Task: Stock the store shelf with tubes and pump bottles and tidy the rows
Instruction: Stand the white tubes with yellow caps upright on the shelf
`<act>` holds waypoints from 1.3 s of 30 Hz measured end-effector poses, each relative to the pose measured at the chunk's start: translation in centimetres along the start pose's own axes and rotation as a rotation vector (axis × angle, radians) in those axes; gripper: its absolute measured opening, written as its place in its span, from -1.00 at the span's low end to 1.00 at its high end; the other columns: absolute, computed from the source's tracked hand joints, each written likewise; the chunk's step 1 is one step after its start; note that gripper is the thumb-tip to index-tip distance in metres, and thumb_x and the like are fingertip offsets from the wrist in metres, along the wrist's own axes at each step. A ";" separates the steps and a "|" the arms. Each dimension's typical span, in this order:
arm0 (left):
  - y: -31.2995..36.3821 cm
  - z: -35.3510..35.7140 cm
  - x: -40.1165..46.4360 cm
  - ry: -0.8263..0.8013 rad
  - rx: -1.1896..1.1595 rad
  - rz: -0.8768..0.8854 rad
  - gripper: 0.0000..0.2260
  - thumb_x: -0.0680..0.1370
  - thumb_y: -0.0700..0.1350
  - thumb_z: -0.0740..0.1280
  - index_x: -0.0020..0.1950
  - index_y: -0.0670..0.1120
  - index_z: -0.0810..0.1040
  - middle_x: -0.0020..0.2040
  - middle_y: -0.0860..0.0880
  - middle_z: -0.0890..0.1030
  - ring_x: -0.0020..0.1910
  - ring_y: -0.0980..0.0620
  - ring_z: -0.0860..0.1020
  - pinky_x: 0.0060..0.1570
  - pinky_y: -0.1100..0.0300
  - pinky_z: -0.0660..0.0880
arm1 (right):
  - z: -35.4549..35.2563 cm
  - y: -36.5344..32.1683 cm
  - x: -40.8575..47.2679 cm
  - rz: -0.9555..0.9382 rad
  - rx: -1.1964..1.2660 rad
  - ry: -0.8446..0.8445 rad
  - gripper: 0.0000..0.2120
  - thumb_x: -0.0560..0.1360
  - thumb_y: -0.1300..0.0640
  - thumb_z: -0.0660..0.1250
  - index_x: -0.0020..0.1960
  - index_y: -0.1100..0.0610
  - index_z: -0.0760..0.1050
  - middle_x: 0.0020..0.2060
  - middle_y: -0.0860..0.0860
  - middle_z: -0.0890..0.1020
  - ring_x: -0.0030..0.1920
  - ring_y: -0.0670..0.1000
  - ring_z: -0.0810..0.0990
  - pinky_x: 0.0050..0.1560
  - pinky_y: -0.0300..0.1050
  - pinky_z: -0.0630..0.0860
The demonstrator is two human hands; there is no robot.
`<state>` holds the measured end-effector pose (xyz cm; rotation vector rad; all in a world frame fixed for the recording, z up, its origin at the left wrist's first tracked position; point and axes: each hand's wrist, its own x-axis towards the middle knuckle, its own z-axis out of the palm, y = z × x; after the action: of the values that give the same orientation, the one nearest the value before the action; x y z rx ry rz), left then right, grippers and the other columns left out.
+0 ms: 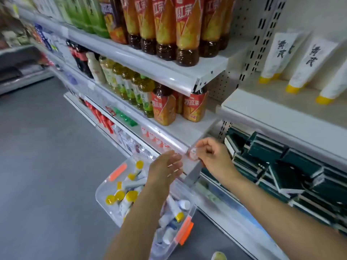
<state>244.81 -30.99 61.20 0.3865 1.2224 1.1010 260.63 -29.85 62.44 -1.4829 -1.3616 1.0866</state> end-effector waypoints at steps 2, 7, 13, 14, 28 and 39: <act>-0.8 -3.9 1.0 0.115 -0.031 -0.034 -0.87 0.61 -0.14 0.25 0.07 -0.11 0.57 -0.15 -0.05 0.67 -0.19 -0.02 0.61 -0.11 0.13 0.56 | 2.7 2.3 0.1 0.070 -0.021 -0.065 -0.88 0.51 0.37 0.27 -0.04 0.20 0.52 -0.36 0.06 0.54 -0.43 -0.10 0.45 -0.42 -0.27 0.39; -3.2 -11.7 4.2 0.360 -0.099 -0.133 -0.91 0.60 -0.14 0.28 0.03 -0.11 0.56 -0.15 -0.06 0.62 -0.20 0.00 0.58 -0.17 0.13 0.55 | 7.9 7.4 0.6 0.280 -0.078 -0.222 -0.89 0.52 0.36 0.28 0.01 0.23 0.50 -0.35 0.04 0.53 -0.45 -0.11 0.47 -0.53 -0.36 0.34; -6.0 -17.0 8.4 0.537 -0.003 -0.139 -0.85 0.58 -0.26 0.22 0.04 -0.10 0.56 -0.21 -0.05 0.51 -0.30 0.02 0.47 -0.30 0.15 0.49 | 13.6 13.1 1.7 0.423 -0.183 -0.401 -0.94 0.52 0.29 0.26 -0.08 0.16 0.46 -0.35 0.07 0.55 -0.49 -0.03 0.51 -0.54 -0.22 0.36; -6.4 -17.6 9.0 0.546 0.042 -0.118 -0.81 0.58 -0.30 0.20 0.05 -0.10 0.56 -0.22 -0.05 0.50 -0.31 0.01 0.46 -0.28 0.13 0.48 | 14.7 14.0 1.8 0.430 -0.203 -0.426 -0.91 0.52 0.30 0.26 -0.11 0.14 0.45 -0.35 0.07 0.55 -0.49 -0.04 0.52 -0.54 -0.22 0.37; -9.8 -22.8 15.2 0.197 1.696 0.126 -0.55 0.50 -0.24 0.27 0.37 0.06 0.43 0.31 0.04 0.46 0.29 -0.09 0.30 0.12 0.09 0.46 | 29.0 21.4 4.7 0.590 -0.232 -0.517 -0.41 0.54 -0.09 0.23 0.50 -0.09 0.11 0.25 0.01 0.47 0.10 0.08 0.55 0.06 -0.02 0.54; -8.4 -22.6 13.7 0.250 1.898 0.167 -0.73 0.56 -0.18 0.30 0.26 -0.06 0.44 0.18 -0.03 0.51 0.23 -0.06 0.38 -0.10 0.13 0.44 | 27.2 21.1 4.3 0.732 -0.031 -0.349 -0.58 0.54 0.19 0.25 0.37 -0.02 0.30 0.03 0.12 0.53 -0.13 0.09 0.53 -0.26 -0.11 0.52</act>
<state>227.80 -30.30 39.27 1.7875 2.1929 -0.2686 240.66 -26.49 34.25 -1.9456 -1.0621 1.8536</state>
